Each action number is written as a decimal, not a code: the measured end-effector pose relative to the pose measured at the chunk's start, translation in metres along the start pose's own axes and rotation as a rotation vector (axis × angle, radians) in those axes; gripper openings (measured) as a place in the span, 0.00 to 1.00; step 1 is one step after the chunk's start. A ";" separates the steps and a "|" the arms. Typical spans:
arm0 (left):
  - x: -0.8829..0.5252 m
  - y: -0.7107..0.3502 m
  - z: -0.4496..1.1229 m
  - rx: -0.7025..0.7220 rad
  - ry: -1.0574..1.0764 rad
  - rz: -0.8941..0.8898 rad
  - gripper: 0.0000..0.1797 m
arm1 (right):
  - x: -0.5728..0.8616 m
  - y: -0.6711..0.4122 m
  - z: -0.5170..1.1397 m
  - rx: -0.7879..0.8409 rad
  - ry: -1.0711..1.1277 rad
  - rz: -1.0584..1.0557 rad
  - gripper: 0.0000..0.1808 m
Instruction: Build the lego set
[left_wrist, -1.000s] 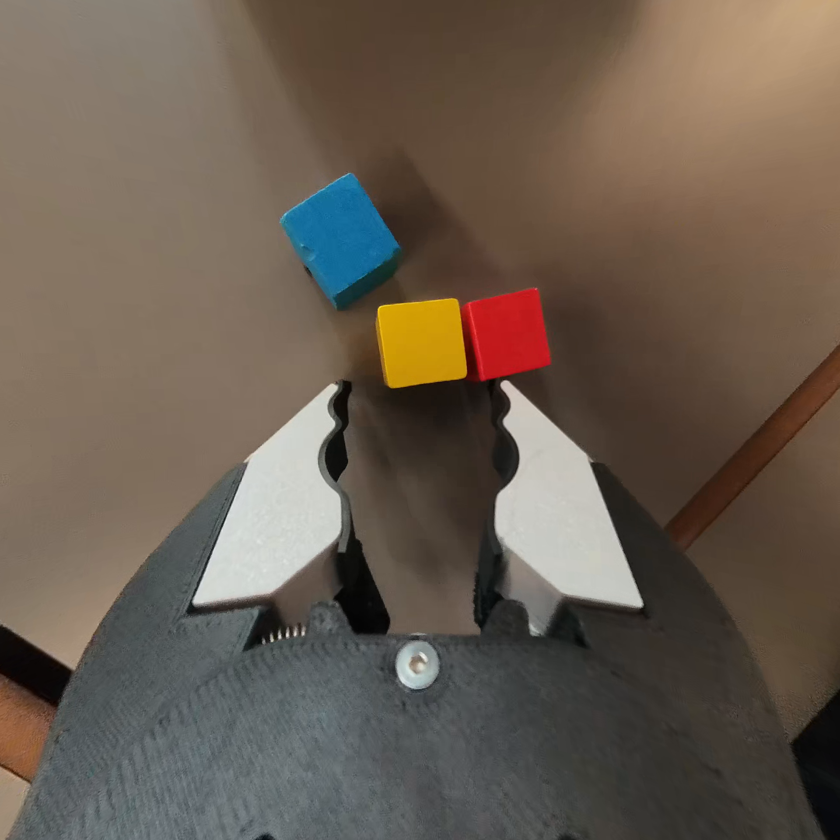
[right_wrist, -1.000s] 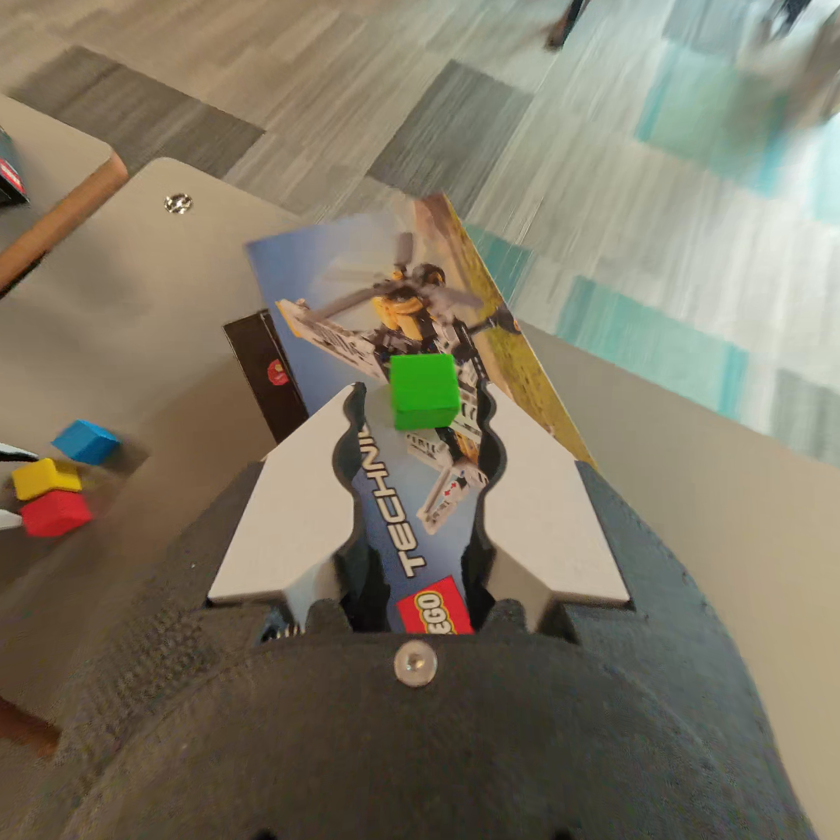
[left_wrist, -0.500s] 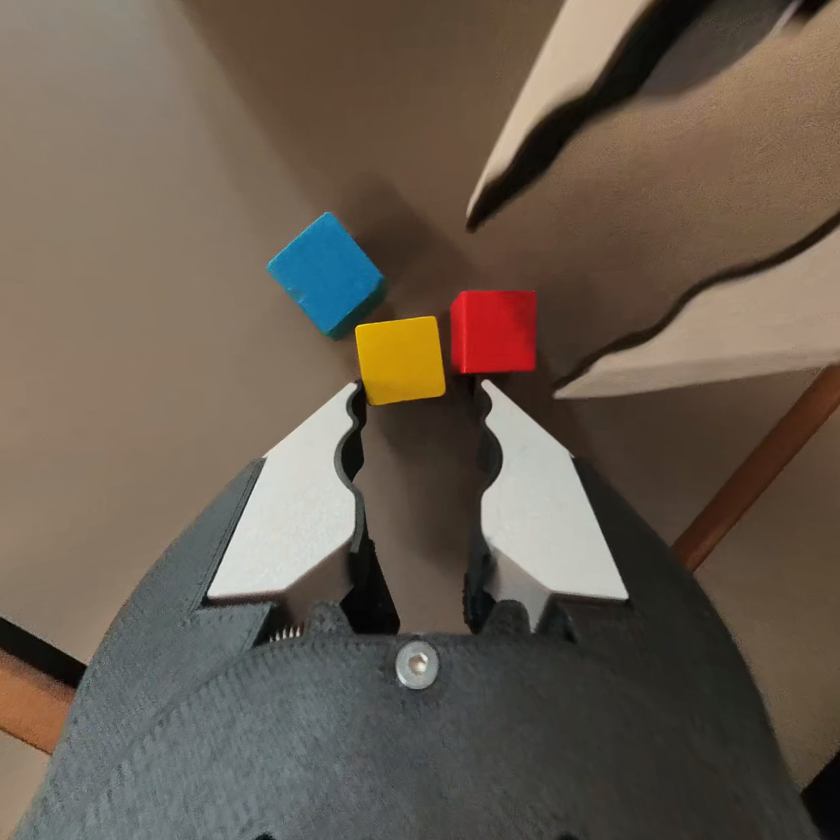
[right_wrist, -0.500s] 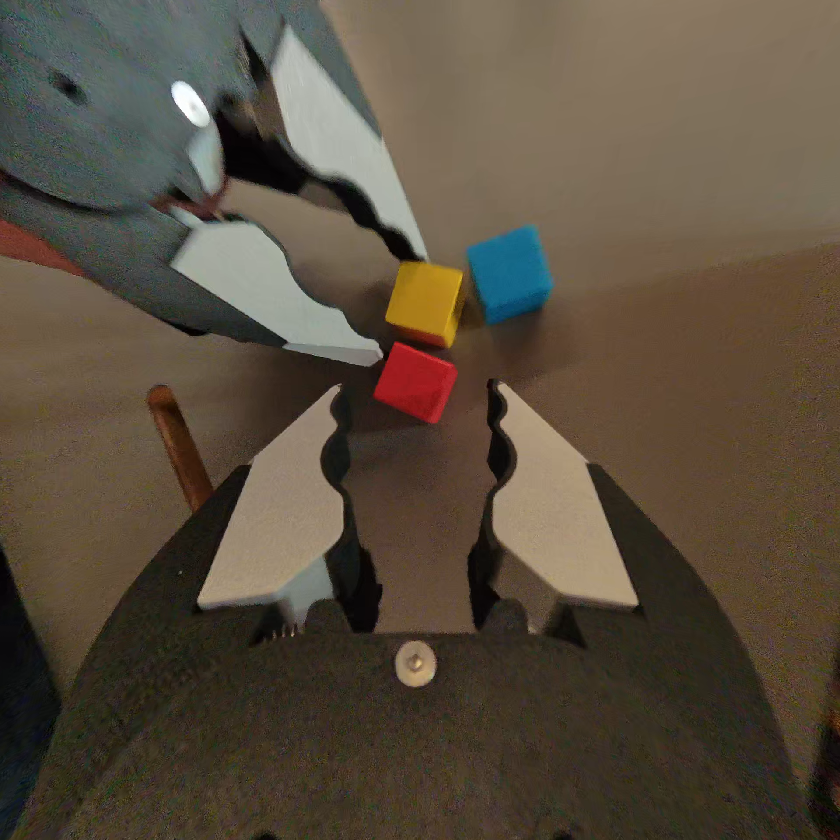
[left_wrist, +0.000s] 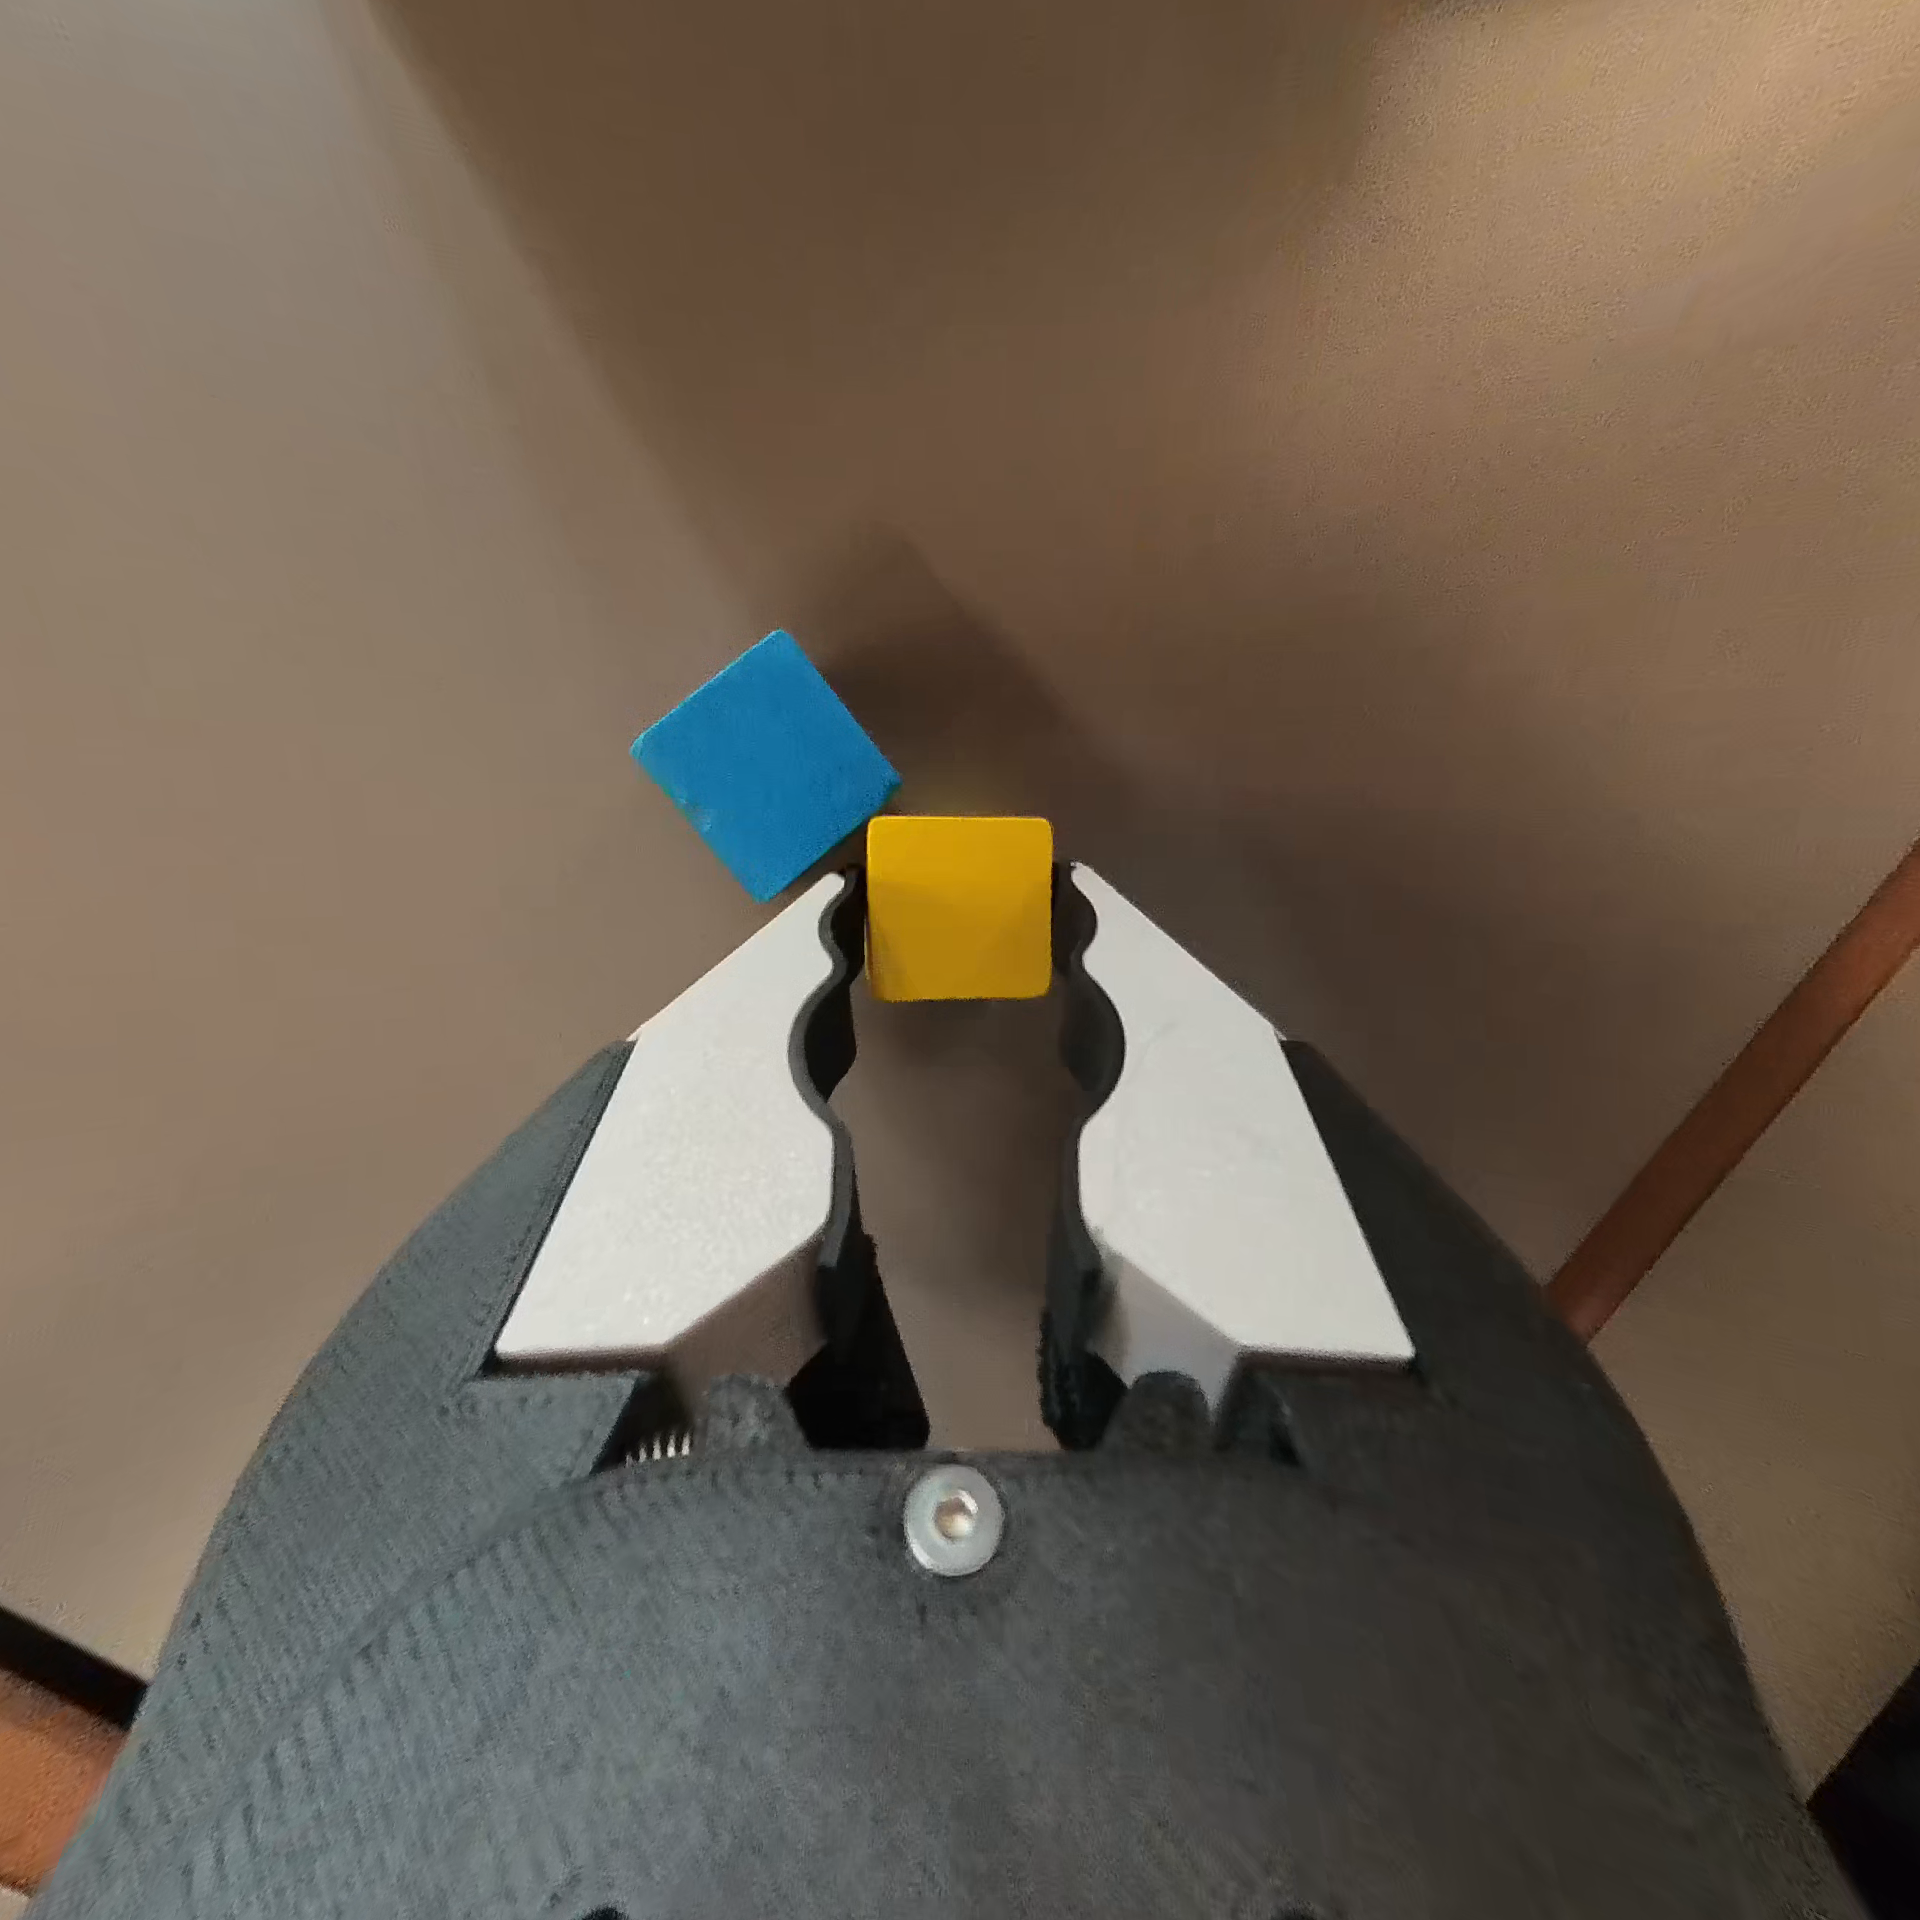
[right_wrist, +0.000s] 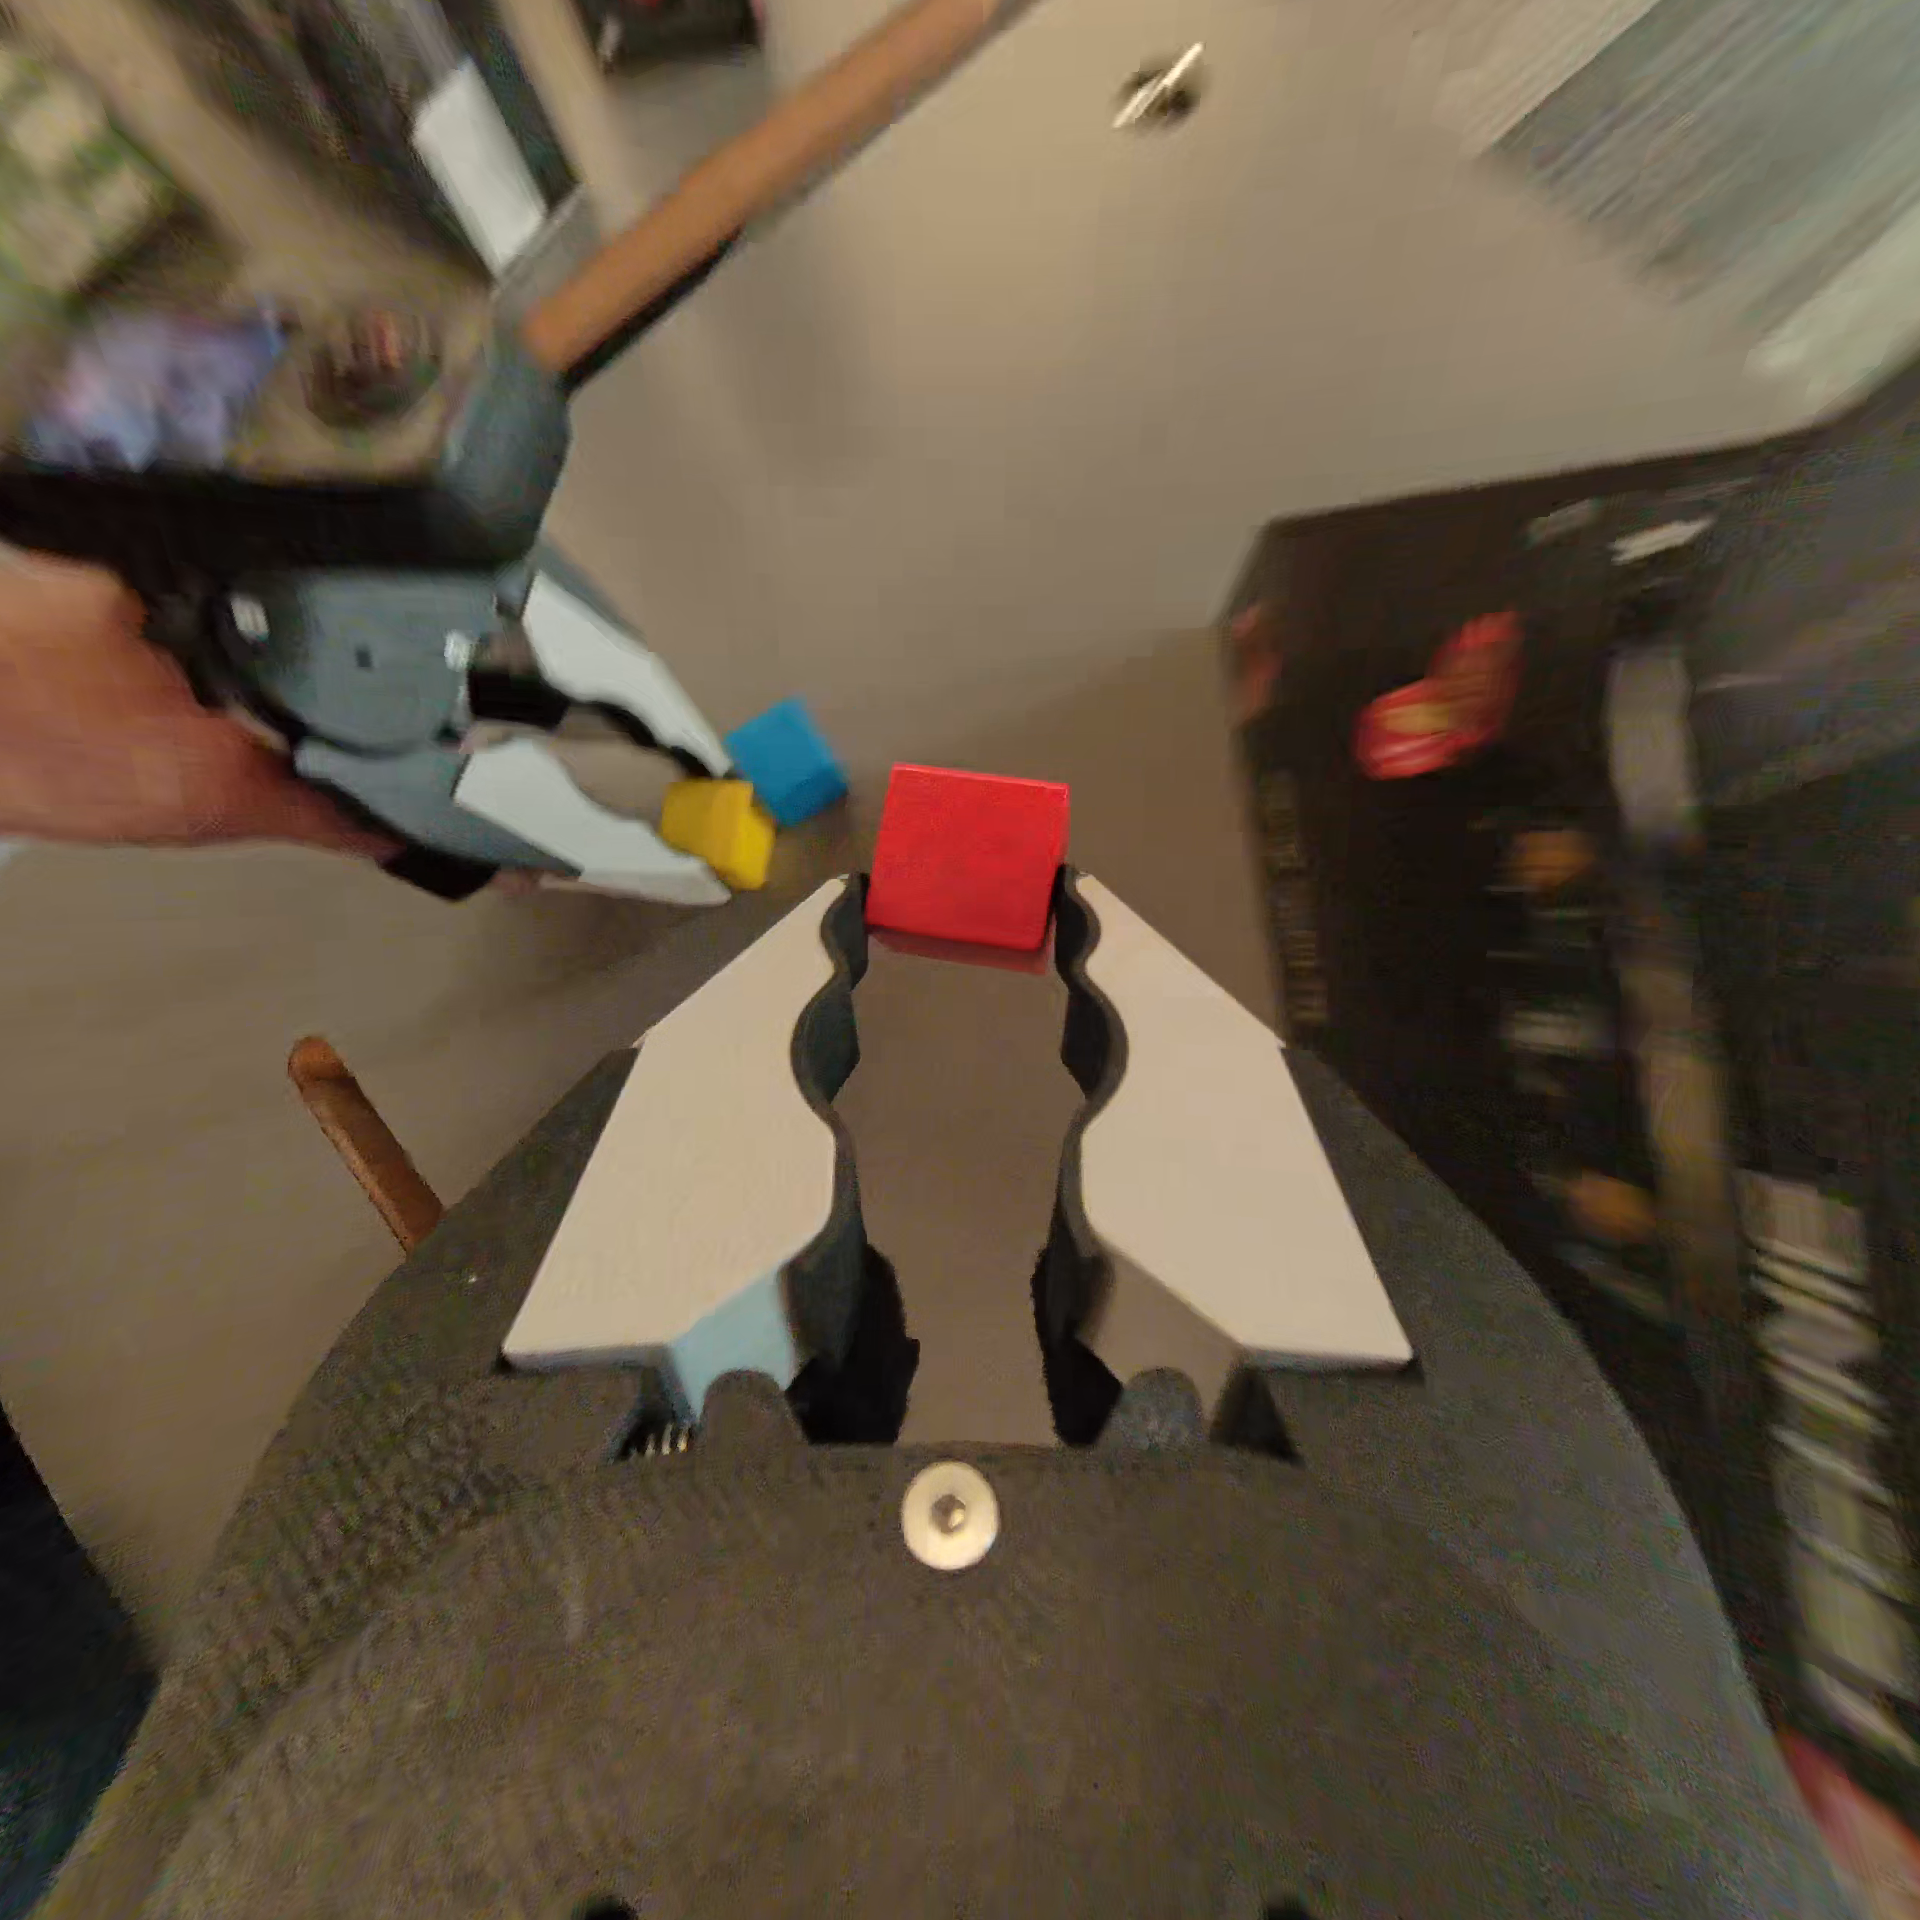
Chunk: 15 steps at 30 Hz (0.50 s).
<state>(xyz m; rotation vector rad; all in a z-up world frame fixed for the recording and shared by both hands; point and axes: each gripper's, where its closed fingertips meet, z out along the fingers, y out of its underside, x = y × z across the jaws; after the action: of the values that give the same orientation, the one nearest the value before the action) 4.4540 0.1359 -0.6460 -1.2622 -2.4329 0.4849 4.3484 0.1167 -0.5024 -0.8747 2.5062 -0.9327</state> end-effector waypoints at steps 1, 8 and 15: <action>0.001 -0.002 0.001 0.005 0.002 0.000 0.19 | 0.020 -0.015 -0.024 0.036 0.049 0.007 0.20; 0.007 -0.003 0.002 0.007 0.029 -0.014 0.19 | 0.162 -0.049 -0.137 0.087 0.310 0.150 0.19; 0.015 0.003 -0.001 0.011 0.056 -0.028 0.19 | 0.190 -0.021 -0.118 -0.026 0.226 0.275 0.22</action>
<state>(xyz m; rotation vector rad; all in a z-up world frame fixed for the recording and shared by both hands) 4.4488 0.1503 -0.6445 -1.2195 -2.3948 0.4486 4.1557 0.0381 -0.4183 -0.4336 2.7431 -0.9522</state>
